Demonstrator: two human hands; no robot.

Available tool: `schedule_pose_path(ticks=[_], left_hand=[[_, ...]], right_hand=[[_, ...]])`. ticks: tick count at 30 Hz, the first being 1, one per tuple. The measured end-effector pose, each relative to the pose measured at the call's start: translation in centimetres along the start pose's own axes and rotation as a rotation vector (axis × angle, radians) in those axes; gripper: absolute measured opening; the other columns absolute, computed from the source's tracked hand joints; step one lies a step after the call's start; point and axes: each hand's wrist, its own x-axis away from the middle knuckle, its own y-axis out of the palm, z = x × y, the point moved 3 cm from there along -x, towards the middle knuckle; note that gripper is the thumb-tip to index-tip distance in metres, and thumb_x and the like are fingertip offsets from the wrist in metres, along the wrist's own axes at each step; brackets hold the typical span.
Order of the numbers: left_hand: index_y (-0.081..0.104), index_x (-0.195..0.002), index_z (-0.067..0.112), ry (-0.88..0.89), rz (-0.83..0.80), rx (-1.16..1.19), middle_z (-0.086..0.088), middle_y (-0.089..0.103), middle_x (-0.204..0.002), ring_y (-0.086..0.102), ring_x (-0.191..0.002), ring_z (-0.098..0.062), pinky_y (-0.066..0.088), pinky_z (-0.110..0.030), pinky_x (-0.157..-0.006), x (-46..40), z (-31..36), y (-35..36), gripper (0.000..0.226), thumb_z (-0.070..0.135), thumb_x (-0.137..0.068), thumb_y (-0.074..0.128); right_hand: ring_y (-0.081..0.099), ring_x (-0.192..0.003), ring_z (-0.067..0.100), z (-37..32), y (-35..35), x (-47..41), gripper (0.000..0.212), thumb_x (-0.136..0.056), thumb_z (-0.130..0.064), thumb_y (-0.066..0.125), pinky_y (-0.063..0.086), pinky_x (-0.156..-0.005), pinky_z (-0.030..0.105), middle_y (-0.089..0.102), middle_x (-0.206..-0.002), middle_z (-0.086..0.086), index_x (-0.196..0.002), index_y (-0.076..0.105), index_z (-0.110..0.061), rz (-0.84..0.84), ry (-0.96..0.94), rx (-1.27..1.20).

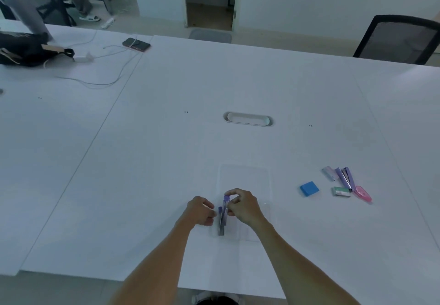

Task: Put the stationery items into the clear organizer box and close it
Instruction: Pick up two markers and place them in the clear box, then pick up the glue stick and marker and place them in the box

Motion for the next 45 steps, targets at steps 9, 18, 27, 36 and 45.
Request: schedule_pose_path(ticks=[9, 18, 27, 36, 45], left_hand=[[0.068, -0.096, -0.001, -0.006, -0.007, 0.041, -0.02, 0.07, -0.09, 0.07, -0.074, -0.03, 0.061, -0.047, -0.084, -0.1, -0.3, 0.2, 0.018, 0.0, -0.08, 0.075], [0.053, -0.124, 0.02, 0.364, 0.227, -0.455, -0.005, 0.06, -0.124, 0.058, -0.113, -0.023, 0.05, -0.035, -0.093, 0.7, 3.1, 1.3, 0.051, 0.042, -0.082, 0.071], [0.052, -0.13, 0.018, 0.625, 0.097, -0.624, -0.001, 0.059, -0.126, 0.054, -0.121, -0.019, 0.047, -0.037, -0.101, 2.5, 12.3, 8.2, 0.053, 0.045, -0.085, 0.064], [0.052, -0.129, 0.019, 0.683, 0.003, -0.756, 0.0, 0.058, -0.128, 0.054, -0.121, -0.018, 0.047, -0.035, -0.1, 0.2, 17.8, 18.4, 0.048, 0.043, -0.089, 0.06], [0.047, -0.137, 0.016, 0.715, -0.064, -0.94, -0.002, 0.054, -0.133, 0.049, -0.126, -0.02, 0.043, -0.036, -0.102, -5.4, 22.3, 27.4, 0.045, 0.03, -0.095, 0.054]], right_hand=[[0.061, -0.099, 0.022, 1.2, 3.1, -0.2, 0.024, -0.093, -0.016, 0.058, 0.054, -0.086, 0.031, 0.06, -0.112, 0.007, -0.114, 0.068, -0.017, -0.009, -0.217, 0.482], [0.044, -0.133, 0.018, 1.0, -2.3, 1.1, 0.047, -0.095, -0.032, 0.055, 0.043, -0.105, 0.034, 0.049, -0.144, 0.002, -0.141, 0.048, -0.027, 0.031, -0.281, 0.572], [0.032, -0.143, 0.018, 2.9, -14.5, 2.7, 0.054, -0.095, -0.03, 0.056, 0.032, -0.115, 0.035, 0.039, -0.154, 0.002, -0.146, 0.041, -0.021, 0.299, -0.092, 0.555], [0.044, -0.137, 0.019, 10.4, -24.3, 1.3, 0.051, -0.097, -0.021, 0.052, 0.037, -0.113, 0.034, 0.041, -0.153, -0.001, -0.147, 0.039, -0.02, 0.318, 0.061, 0.49], [0.05, -0.129, 0.023, 17.3, -29.9, -1.6, 0.044, -0.092, -0.015, 0.049, 0.043, -0.102, 0.036, 0.054, -0.139, 0.0, -0.135, 0.051, -0.023, 0.292, 0.132, 0.49]])
